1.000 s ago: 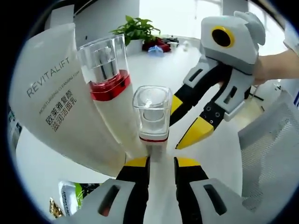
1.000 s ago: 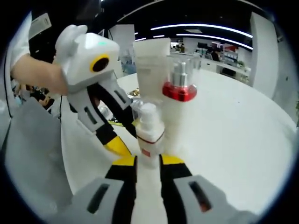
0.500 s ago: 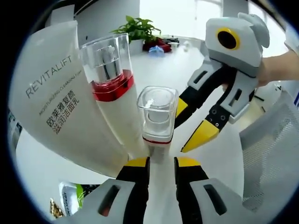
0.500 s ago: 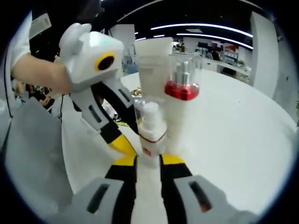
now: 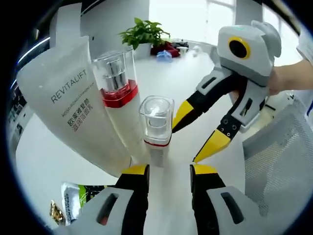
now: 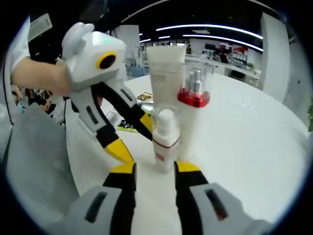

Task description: Arrange the skincare products in the storage area until every visible bottle or jar stands upright without overlapping.

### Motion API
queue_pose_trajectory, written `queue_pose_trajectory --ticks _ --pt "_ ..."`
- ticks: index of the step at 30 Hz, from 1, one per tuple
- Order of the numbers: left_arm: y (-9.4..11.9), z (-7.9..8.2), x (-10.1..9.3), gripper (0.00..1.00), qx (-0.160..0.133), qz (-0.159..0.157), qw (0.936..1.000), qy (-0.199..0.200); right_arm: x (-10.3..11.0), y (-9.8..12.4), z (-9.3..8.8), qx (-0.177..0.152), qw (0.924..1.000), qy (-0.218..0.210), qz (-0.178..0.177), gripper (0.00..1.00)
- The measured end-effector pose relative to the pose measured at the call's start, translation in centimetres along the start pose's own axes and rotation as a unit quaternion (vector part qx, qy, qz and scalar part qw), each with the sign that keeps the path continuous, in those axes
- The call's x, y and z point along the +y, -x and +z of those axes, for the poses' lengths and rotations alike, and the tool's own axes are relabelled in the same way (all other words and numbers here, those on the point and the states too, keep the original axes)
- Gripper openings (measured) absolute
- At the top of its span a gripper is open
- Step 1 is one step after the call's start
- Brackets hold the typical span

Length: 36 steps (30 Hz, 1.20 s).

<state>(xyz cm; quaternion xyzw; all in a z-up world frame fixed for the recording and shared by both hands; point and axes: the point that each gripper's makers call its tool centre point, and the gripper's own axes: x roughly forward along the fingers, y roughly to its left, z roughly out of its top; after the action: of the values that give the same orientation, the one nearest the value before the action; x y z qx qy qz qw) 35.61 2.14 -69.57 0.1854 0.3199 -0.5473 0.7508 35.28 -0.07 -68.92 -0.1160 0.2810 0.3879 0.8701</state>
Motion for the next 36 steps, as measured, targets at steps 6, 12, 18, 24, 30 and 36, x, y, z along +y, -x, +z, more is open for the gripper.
queue_pose_trajectory --ticks 6,12,18,24,30,36 --pt "1.5 -0.4 -0.5 0.44 -0.005 0.009 0.9998 0.014 0.7 0.7 0.2 0.001 1.0 0.001 -0.005 0.39" --pt "3.3 -1.2 -0.8 0.51 -0.008 0.023 0.9993 0.03 1.4 1.4 0.6 0.002 1.0 0.001 -0.008 0.47" --pt "5.1 -2.4 -0.9 0.58 -0.011 0.039 0.9976 0.057 2.3 2.2 0.8 0.001 0.9999 -0.001 -0.011 0.55" --pt "7.4 -3.7 -1.1 0.68 -0.02 0.064 0.9937 0.089 3.2 3.0 0.7 0.0 0.9999 -0.009 -0.009 0.62" --pt "10.0 -4.8 -1.2 0.74 -0.04 0.091 0.9857 0.136 4.1 3.9 0.6 -0.003 0.9997 -0.022 -0.007 0.68" --pt "12.1 -6.1 -1.1 0.78 -0.051 0.115 0.977 0.172 4.6 4.9 0.4 -0.004 0.9995 -0.032 -0.005 0.74"
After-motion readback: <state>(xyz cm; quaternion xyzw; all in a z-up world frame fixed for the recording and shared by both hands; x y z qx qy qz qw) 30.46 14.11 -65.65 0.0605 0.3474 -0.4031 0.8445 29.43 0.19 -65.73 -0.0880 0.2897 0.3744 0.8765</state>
